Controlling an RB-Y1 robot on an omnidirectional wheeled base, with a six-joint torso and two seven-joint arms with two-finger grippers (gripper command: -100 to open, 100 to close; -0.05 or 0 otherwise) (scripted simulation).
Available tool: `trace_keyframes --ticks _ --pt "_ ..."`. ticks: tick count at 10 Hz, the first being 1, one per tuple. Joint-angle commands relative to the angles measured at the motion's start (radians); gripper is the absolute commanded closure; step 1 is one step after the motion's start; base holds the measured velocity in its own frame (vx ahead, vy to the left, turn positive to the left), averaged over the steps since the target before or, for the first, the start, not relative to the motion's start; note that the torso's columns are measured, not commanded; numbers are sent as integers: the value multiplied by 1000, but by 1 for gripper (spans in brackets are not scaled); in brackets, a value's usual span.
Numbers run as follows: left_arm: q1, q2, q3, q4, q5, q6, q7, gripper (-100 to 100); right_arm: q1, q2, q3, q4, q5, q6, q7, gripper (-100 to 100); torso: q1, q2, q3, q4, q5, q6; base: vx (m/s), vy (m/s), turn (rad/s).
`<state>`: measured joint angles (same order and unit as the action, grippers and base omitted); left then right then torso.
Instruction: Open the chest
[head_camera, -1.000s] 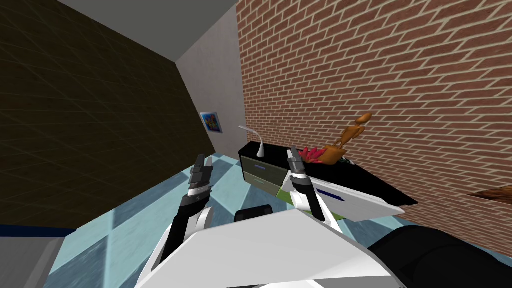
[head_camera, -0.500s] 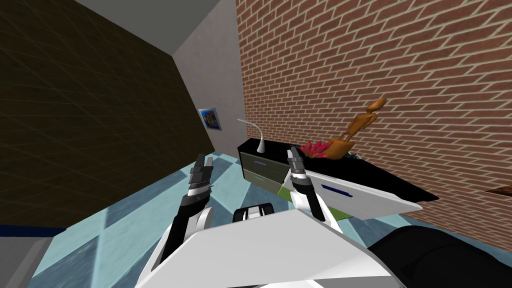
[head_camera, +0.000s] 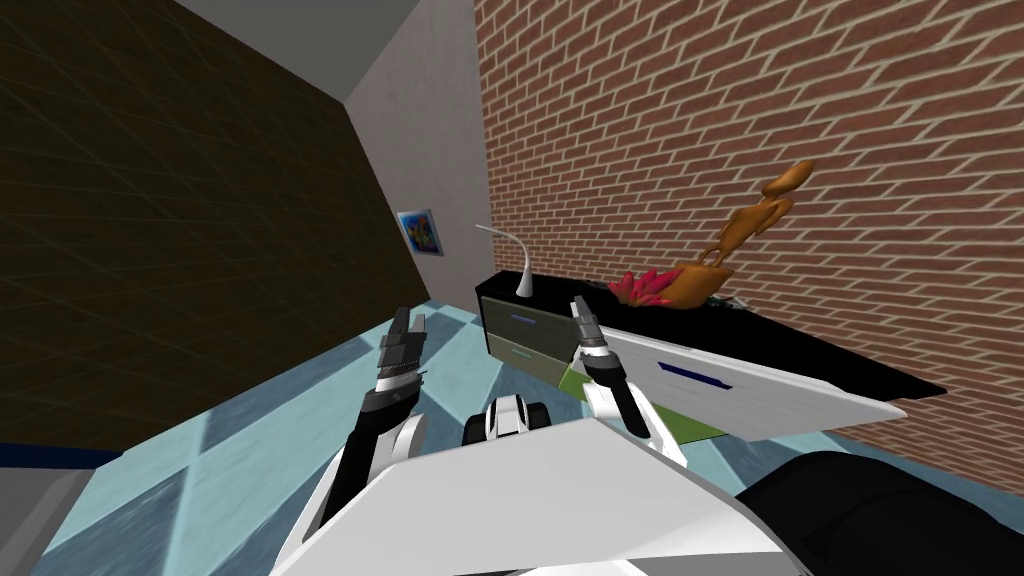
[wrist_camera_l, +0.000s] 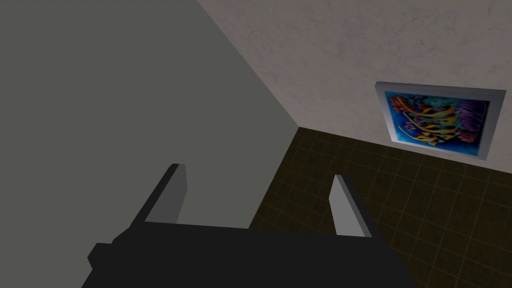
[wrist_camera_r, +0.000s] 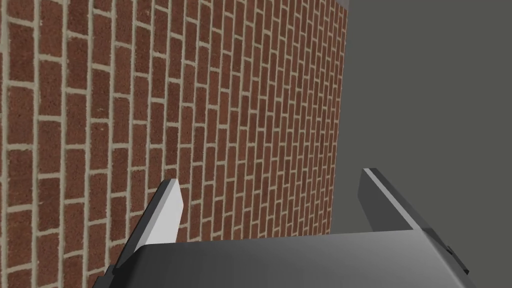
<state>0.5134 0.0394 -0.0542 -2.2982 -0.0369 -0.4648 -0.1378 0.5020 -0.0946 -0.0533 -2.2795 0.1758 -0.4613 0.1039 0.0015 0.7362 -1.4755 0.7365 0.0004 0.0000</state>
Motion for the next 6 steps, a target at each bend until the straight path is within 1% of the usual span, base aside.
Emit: trace_keyframes --ticks 1,3,4,6 --pt "0 0 0 0 0 0 0 0 -10 -26 9 28 76 47 33 -100 -1 1 -1 1 0 0 45 60 29" --pt "0 0 0 0 0 0 0 0 -18 -41 11 54 138 92 60 -100 -1 1 -1 1 0 0 51 75 31" --pt "0 0 0 0 0 0 0 0 -18 -41 11 54 149 92 60 -100 -1 2 0 1 0 0 20 64 7" --pt "0 0 0 0 0 0 0 0 -28 -52 14 81 216 143 92 -100 -3 3 0 2 -1 0 29 62 31"
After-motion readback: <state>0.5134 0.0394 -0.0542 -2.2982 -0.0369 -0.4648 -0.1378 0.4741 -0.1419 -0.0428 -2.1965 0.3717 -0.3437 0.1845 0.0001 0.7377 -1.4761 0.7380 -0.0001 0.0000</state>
